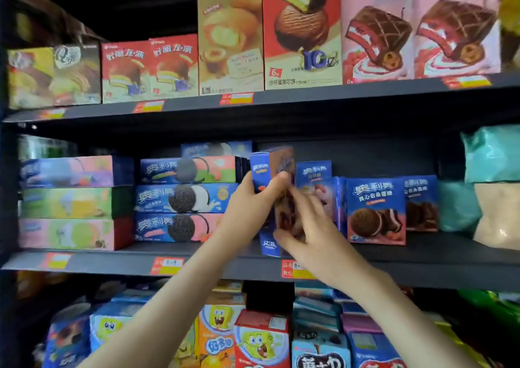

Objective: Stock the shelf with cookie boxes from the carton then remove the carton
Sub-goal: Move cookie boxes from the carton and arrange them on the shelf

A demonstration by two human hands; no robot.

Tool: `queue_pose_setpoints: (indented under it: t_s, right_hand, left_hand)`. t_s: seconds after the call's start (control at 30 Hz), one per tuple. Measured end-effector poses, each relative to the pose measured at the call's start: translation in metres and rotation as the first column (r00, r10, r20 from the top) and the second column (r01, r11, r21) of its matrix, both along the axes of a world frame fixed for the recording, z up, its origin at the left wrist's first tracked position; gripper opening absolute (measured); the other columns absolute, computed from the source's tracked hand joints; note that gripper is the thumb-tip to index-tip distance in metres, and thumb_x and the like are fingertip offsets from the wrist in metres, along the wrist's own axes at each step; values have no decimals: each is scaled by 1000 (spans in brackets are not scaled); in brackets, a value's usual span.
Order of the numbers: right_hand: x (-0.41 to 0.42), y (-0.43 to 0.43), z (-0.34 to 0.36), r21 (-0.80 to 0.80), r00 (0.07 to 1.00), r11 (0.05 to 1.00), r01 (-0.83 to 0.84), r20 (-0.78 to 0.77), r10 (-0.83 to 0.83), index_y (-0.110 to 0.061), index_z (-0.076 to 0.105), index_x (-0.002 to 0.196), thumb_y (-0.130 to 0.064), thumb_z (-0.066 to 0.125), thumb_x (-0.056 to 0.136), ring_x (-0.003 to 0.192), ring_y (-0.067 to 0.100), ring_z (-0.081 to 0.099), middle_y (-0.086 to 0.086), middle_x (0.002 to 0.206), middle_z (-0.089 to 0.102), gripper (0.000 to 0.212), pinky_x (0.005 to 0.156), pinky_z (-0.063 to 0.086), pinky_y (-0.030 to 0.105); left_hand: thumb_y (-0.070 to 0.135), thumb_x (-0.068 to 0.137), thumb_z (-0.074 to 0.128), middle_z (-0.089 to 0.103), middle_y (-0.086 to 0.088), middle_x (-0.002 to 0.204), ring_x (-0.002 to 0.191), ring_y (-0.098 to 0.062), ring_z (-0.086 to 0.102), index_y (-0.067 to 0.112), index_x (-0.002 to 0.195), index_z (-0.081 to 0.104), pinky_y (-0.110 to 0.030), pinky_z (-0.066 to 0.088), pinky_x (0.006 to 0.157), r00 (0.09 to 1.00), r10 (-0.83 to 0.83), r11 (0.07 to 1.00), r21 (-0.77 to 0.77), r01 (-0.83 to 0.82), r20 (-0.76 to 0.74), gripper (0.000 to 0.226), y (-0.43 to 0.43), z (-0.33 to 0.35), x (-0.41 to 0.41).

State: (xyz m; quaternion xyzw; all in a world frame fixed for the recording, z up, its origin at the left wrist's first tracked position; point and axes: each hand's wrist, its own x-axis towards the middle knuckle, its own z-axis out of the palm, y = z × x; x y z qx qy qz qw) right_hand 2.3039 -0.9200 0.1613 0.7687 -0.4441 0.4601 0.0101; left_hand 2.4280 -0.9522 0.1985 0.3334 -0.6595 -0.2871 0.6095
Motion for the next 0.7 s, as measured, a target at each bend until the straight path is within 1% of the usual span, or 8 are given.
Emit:
queue_pose_setpoints:
  t_s: [0.07, 0.13, 0.2, 0.33, 0.4, 0.5, 0.6, 0.7]
  right_hand:
    - [-12, -4, -3, -17, 991, 996, 93, -95, -94, -31, 20, 148, -30, 54, 94, 122, -8, 32, -22, 139, 22, 64, 98, 28, 14]
    - [-18, -6, -3, -58, 968, 986, 154, -190, -162, -31, 25, 146, -27, 53, 95, 130, 0, 33, -21, 142, 21, 59, 104, 32, 19]
    - [-24, -6, -1, -70, 943, 976, 205, -252, -216, -31, 28, 145, -25, 53, 94, 131, 2, 31, -19, 140, 24, 56, 106, 32, 22]
    - [-32, -7, 4, -69, 918, 962, 265, -286, -274, -28, 33, 141, -28, 54, 94, 131, 5, 30, -15, 138, 30, 52, 108, 33, 26]
    - [-34, -9, 5, -60, 912, 960, 272, -301, -277, -27, 36, 140, -29, 54, 94, 130, 5, 32, -14, 135, 33, 49, 107, 34, 27]
    - [-38, -11, 5, -20, 910, 964, 265, -326, -257, -27, 40, 139, -31, 53, 94, 126, 4, 36, -15, 134, 35, 47, 105, 37, 27]
    - [-41, -12, 4, 24, 912, 966, 256, -338, -233, -27, 39, 140, -33, 53, 94, 124, 4, 40, -16, 134, 36, 48, 103, 38, 27]
    - [-43, -14, 4, 42, 915, 970, 240, -344, -212, -28, 38, 141, -34, 52, 95, 124, 4, 40, -17, 135, 36, 49, 103, 38, 25]
  left_hand:
    - [47, 80, 65, 73, -6, 92, 83, -25, 71, 18, 99, 62, -46, 57, 83, 987, -109, 986, 110, 122, -117, 35, -18, 5, 5]
    - [37, 89, 61, 74, -10, 94, 86, -27, 72, 12, 107, 60, -47, 57, 81, 961, -230, 950, 177, 256, -156, 31, -33, 8, 6]
    - [36, 91, 58, 74, -9, 98, 90, -26, 71, 14, 111, 59, -43, 56, 82, 941, -315, 921, 201, 335, -126, 30, -43, 9, 3]
    - [35, 93, 55, 74, -3, 102, 97, -22, 69, 23, 110, 61, -40, 52, 90, 921, -389, 894, 231, 383, -21, 22, -52, 15, 0]
    - [34, 93, 56, 74, -2, 103, 99, -21, 68, 22, 110, 62, -40, 50, 94, 921, -388, 896, 240, 374, 14, 22, -54, 18, 0]
    - [33, 91, 59, 73, -6, 104, 99, -24, 68, 13, 114, 59, -46, 50, 96, 956, -288, 935, 235, 266, 63, 30, -59, 21, -2]
    - [32, 88, 64, 71, -11, 101, 93, -24, 70, 6, 116, 50, -49, 53, 90, 982, -180, 963, 213, 164, 59, 41, -63, 20, -5]
    - [34, 89, 61, 70, -9, 96, 85, -21, 70, 8, 118, 45, -46, 56, 85, 988, -152, 965, 218, 143, 25, 42, -65, 19, -7]
